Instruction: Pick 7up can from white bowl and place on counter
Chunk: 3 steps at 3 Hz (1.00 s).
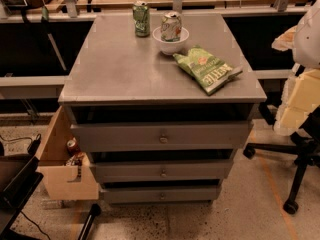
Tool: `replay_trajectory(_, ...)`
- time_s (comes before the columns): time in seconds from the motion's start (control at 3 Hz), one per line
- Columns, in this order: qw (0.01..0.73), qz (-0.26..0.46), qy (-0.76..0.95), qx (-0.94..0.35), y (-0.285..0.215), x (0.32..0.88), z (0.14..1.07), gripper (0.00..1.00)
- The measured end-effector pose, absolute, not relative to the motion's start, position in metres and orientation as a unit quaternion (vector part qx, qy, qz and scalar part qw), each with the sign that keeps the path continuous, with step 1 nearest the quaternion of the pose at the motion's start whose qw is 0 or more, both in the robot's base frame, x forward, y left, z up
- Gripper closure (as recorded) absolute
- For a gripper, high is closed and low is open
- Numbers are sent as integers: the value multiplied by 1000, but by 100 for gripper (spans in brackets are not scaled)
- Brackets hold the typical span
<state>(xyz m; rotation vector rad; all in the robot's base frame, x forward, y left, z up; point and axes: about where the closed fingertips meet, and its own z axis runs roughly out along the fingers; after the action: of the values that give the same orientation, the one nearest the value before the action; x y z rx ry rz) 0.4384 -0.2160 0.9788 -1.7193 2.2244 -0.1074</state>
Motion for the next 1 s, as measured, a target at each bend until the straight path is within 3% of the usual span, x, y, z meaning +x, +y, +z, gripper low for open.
replay_trajectory(0.33, 163, -38, 780, -603, -216, 438, 979, 0)
replay_trajectory(1.0, 256, 9, 814, -521, -230, 449, 982, 0)
